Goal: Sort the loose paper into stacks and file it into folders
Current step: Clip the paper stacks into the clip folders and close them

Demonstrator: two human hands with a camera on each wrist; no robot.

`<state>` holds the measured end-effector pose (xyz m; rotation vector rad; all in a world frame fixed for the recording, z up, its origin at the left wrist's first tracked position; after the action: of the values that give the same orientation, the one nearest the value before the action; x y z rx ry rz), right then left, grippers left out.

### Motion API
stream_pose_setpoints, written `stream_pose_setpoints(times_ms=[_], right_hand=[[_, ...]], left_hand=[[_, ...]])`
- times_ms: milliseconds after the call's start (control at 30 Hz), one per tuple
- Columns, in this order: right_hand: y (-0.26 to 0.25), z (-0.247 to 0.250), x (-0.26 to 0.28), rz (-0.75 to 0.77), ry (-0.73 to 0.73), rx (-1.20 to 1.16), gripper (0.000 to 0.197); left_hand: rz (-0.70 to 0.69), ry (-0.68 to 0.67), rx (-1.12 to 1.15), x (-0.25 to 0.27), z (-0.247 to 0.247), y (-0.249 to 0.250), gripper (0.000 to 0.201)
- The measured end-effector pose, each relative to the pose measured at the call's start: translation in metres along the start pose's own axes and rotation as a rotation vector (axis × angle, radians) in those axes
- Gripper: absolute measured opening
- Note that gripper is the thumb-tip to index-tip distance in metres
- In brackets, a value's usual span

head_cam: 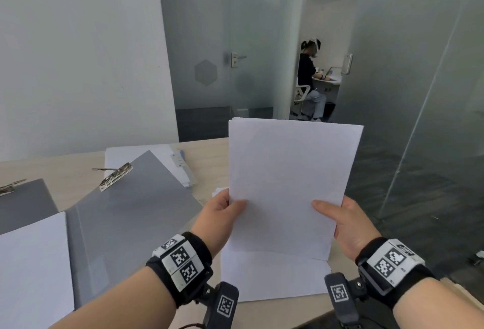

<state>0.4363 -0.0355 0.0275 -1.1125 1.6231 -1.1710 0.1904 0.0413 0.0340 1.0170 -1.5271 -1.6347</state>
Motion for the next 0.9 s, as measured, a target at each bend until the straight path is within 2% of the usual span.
stream_pose_setpoints(times_ms=[67, 100, 167, 200, 400, 533, 567, 633, 700, 800, 900], right_hand=[[0.008, 0.0, 0.002, -0.005, -0.014, 0.052, 0.06], [0.01, 0.002, 0.003, -0.001, 0.002, 0.069, 0.055], [0.01, 0.002, 0.004, 0.007, 0.018, 0.081, 0.027], [0.009, 0.002, 0.005, 0.009, 0.025, 0.11, 0.021], [0.004, -0.001, 0.006, 0.041, -0.004, 0.235, 0.019], [0.002, -0.003, 0.006, 0.048, -0.001, 0.24, 0.018], [-0.001, -0.006, 0.006, 0.055, -0.014, 0.219, 0.022], [-0.009, -0.008, 0.005, 0.098, -0.039, 0.203, 0.054], [-0.018, -0.008, 0.004, 0.148, -0.05, 0.167, 0.071], [-0.023, -0.004, -0.001, 0.169, -0.055, 0.14, 0.078], [-0.024, -0.002, -0.001, 0.152, -0.058, 0.158, 0.081]], left_hand=[[0.033, 0.008, -0.01, 0.001, -0.001, -0.011, 0.02], [0.043, 0.017, -0.023, 0.0, -0.001, -0.015, 0.018], [0.044, 0.015, -0.069, 0.0, 0.0, -0.017, 0.017], [0.04, 0.006, -0.099, -0.001, 0.001, -0.016, 0.017], [-0.001, -0.089, -0.257, 0.004, 0.006, -0.008, 0.019], [-0.055, -0.073, -0.247, 0.005, 0.009, 0.004, 0.025], [-0.068, -0.056, -0.222, 0.005, 0.009, 0.008, 0.027], [-0.097, -0.018, -0.181, 0.002, 0.01, 0.018, 0.033], [-0.142, 0.001, -0.164, -0.002, 0.011, 0.033, 0.035], [-0.21, 0.025, -0.15, -0.012, 0.011, 0.065, 0.039], [-0.259, 0.069, -0.098, -0.025, 0.009, 0.103, 0.028]])
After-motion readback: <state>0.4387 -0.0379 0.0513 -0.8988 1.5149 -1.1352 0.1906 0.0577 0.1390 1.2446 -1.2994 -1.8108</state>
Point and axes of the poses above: each hand's wrist, its own x-axis away from the middle knuckle, its own z-axis out of the back of the hand, y = z × x, the point moved 7 cm from there along -x, towards the middle knuckle, and after that the axes turned 5 degrees about -y, right-handed, at the moved point
